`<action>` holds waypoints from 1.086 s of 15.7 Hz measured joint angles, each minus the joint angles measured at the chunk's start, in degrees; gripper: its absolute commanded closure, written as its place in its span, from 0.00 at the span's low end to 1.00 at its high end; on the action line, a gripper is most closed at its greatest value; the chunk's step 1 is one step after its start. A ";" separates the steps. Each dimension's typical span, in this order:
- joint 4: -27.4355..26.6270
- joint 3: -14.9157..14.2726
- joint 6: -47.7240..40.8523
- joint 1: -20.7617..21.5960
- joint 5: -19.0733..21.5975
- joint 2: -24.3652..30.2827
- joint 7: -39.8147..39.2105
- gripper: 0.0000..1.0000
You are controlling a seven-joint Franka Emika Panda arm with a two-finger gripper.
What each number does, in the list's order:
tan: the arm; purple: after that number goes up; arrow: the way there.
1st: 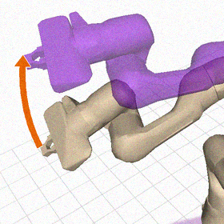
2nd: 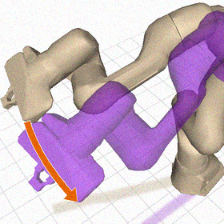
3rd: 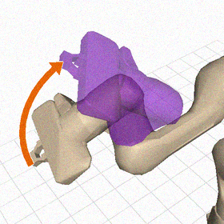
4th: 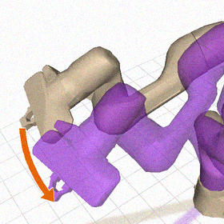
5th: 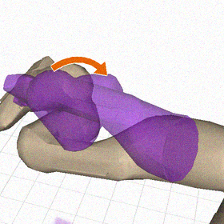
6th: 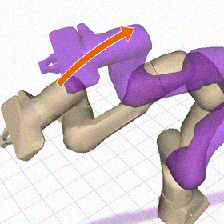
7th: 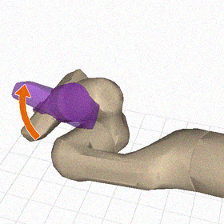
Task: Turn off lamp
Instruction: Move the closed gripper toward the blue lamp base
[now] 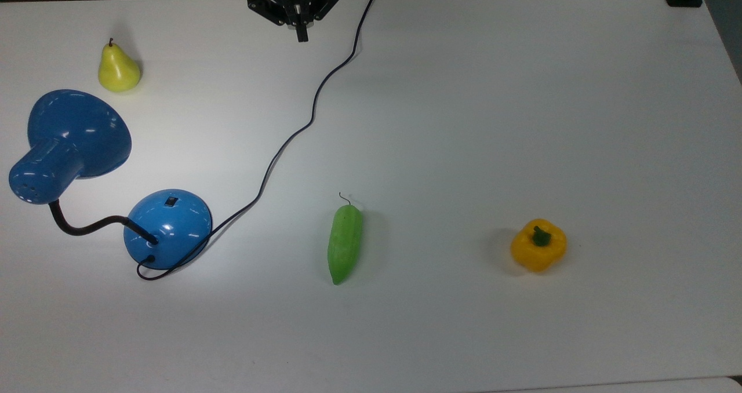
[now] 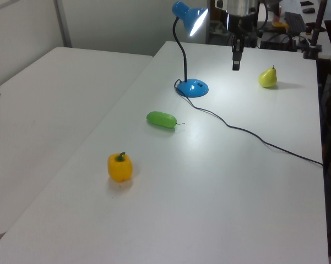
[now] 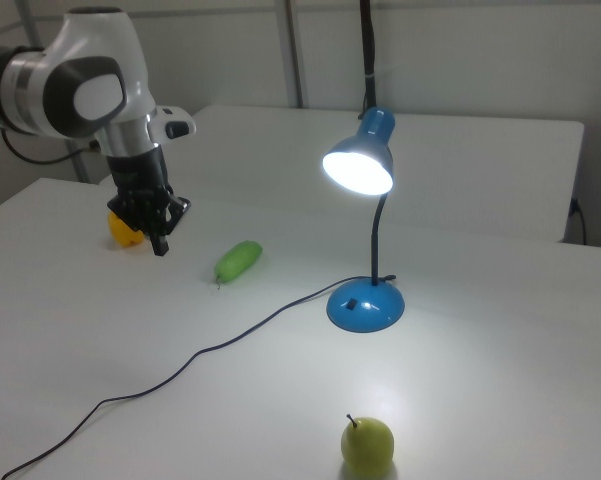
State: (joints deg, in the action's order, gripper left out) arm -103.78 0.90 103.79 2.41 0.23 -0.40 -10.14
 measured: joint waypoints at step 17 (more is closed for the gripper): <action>-11.22 -7.15 30.04 -1.22 -3.63 -5.97 6.21 1.00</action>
State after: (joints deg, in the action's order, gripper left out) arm -115.00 -6.24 133.83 1.19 -3.40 -6.37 -3.93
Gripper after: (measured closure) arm 0.991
